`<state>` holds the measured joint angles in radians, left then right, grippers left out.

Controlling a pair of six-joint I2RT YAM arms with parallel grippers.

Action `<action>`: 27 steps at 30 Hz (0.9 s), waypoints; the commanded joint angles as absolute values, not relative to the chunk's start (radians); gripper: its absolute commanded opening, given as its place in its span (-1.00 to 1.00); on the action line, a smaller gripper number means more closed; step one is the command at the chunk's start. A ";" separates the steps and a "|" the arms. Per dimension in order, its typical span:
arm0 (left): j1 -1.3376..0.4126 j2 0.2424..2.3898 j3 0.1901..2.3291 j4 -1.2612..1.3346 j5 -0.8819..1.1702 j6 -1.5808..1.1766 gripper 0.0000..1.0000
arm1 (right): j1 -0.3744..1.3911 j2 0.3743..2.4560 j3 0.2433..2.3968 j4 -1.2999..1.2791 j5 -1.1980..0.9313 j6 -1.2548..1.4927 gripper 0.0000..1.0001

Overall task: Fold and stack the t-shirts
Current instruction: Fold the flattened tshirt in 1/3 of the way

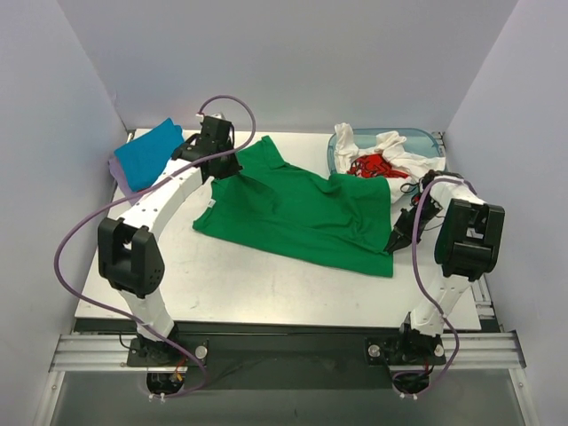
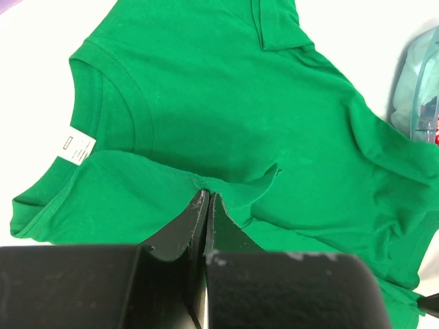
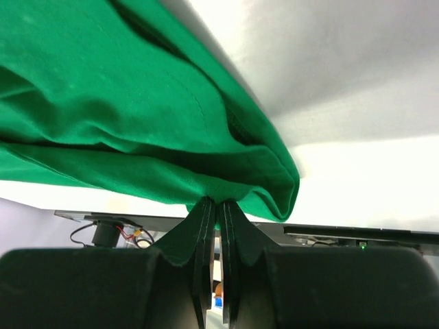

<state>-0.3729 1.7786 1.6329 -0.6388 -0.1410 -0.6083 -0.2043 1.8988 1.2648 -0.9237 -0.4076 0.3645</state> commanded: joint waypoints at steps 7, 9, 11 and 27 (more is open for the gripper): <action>-0.345 1.907 1.765 -0.554 -0.107 -0.607 -0.11 | -0.224 1.942 1.357 -0.971 -0.362 0.368 -0.33; -0.339 1.942 1.808 -0.561 -0.101 -0.607 0.08 | -0.225 1.922 1.374 -0.965 -0.350 0.380 -0.19; -0.337 1.953 1.818 -0.558 -0.097 -0.607 0.19 | -0.225 1.884 1.382 -0.953 -0.321 0.394 -0.04; -0.276 1.818 1.346 -0.349 0.023 -0.652 0.33 | -0.040 1.637 1.244 -0.779 -0.386 0.379 0.06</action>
<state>-0.2966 1.8847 1.3930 -0.4675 -0.0231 -0.6350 -0.0921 1.6081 1.2953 -0.7822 -0.3473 0.3843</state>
